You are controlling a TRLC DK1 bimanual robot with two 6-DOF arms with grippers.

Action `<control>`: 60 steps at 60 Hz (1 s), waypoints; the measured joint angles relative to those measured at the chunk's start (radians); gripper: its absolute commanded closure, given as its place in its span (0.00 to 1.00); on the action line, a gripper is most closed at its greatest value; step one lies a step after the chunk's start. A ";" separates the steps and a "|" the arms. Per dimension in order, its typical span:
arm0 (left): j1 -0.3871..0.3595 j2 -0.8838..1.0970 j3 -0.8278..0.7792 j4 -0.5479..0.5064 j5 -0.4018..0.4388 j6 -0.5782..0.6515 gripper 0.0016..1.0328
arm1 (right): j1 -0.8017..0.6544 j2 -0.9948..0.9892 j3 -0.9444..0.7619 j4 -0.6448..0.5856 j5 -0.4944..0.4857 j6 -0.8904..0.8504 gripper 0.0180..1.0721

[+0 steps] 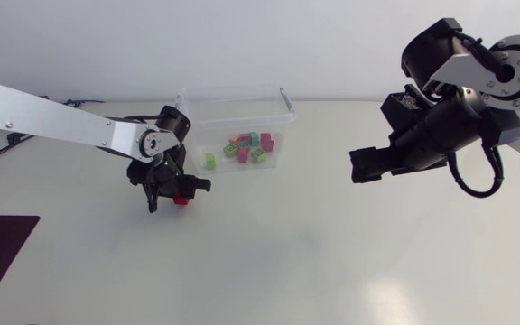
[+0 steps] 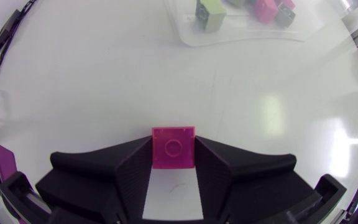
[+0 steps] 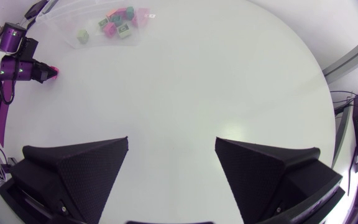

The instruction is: Place the duplo bricks in the container

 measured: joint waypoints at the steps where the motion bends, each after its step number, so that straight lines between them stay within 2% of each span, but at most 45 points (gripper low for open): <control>1: 0.000 -0.014 0.000 -0.008 0.002 0.000 0.73 | 0.000 -0.002 -0.002 0.000 0.000 0.000 0.04; 13: -0.006 -0.243 0.018 -0.056 0.009 0.016 0.73 | -0.006 -0.014 -0.047 0.008 0.000 -0.014 0.04; 25: -0.013 -0.375 0.192 -0.061 0.013 0.055 0.73 | -0.008 -0.014 -0.085 0.008 -0.007 -0.027 0.04; 41: -0.019 -0.341 0.256 0.055 0.013 0.066 0.72 | -0.006 -0.026 -0.116 0.007 -0.009 -0.034 0.04; 48: -0.032 -0.283 0.259 0.142 0.024 0.084 0.72 | 0.003 -0.039 -0.126 0.006 -0.011 -0.034 0.04; 60: -0.037 -0.128 0.334 0.191 0.032 0.102 0.69 | 0.020 -0.056 -0.142 0.003 -0.012 -0.045 0.04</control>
